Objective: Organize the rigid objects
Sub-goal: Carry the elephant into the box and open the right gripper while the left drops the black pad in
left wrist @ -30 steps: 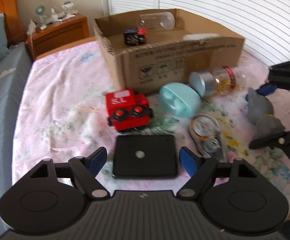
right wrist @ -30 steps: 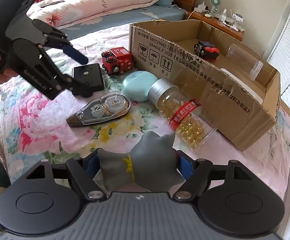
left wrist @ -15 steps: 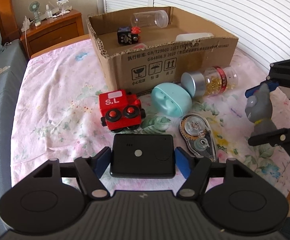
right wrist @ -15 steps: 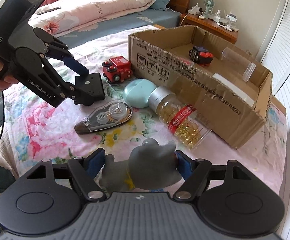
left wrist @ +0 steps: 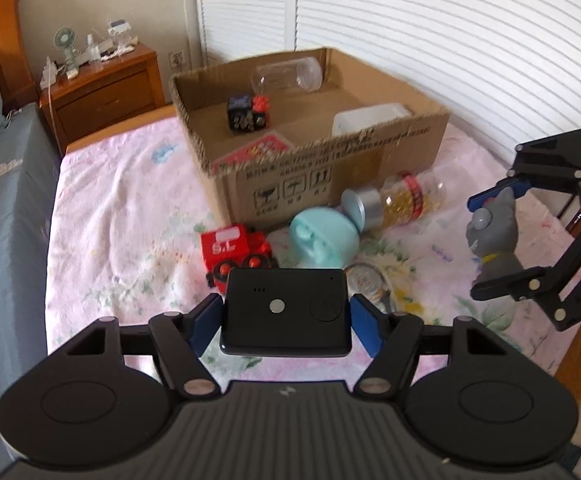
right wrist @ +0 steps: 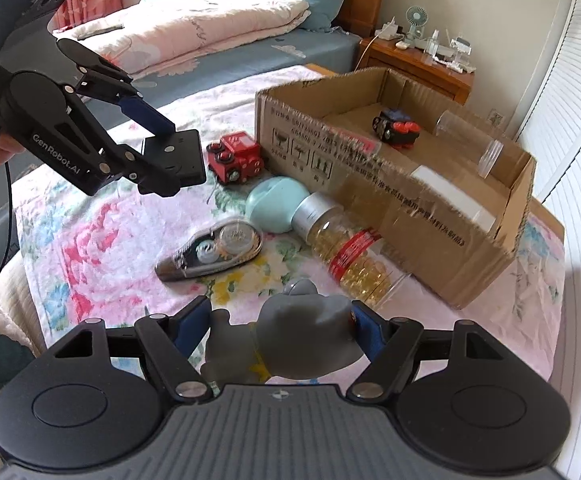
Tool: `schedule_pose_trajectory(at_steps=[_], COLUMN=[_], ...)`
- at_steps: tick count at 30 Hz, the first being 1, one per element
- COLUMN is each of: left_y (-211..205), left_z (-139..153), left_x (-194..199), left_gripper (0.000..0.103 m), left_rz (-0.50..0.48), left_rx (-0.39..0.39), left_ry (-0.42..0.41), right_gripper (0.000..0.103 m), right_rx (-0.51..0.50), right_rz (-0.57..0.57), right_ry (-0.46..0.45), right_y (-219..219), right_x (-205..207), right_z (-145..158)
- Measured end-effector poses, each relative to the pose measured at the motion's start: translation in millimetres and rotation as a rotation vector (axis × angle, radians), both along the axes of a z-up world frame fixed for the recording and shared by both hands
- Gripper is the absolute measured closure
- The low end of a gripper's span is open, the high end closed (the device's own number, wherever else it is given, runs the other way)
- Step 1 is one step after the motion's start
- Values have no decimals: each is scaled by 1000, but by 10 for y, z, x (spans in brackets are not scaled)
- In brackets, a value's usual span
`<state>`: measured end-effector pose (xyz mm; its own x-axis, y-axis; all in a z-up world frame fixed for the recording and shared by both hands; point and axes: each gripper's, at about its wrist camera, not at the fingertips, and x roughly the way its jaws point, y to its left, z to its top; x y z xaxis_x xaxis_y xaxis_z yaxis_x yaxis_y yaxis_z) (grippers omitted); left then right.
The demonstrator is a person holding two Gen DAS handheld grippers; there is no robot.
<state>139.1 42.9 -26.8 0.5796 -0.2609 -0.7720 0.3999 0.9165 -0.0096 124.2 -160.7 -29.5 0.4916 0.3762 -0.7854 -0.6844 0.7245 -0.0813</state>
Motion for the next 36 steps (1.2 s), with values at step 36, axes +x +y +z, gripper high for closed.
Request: schedule_pose_trajectory(at_steps=[36], left_y=[-285], left_z=[449], left_x=[1300], left_gripper=[34], left_rz=[-10], left_rx=[-1], left_ry=[-113], right_gripper=[0], right_rx=[18], right_rz=[-290], right_ry=[-119], right_y=[-93], right_x=[1601], right_z=[547])
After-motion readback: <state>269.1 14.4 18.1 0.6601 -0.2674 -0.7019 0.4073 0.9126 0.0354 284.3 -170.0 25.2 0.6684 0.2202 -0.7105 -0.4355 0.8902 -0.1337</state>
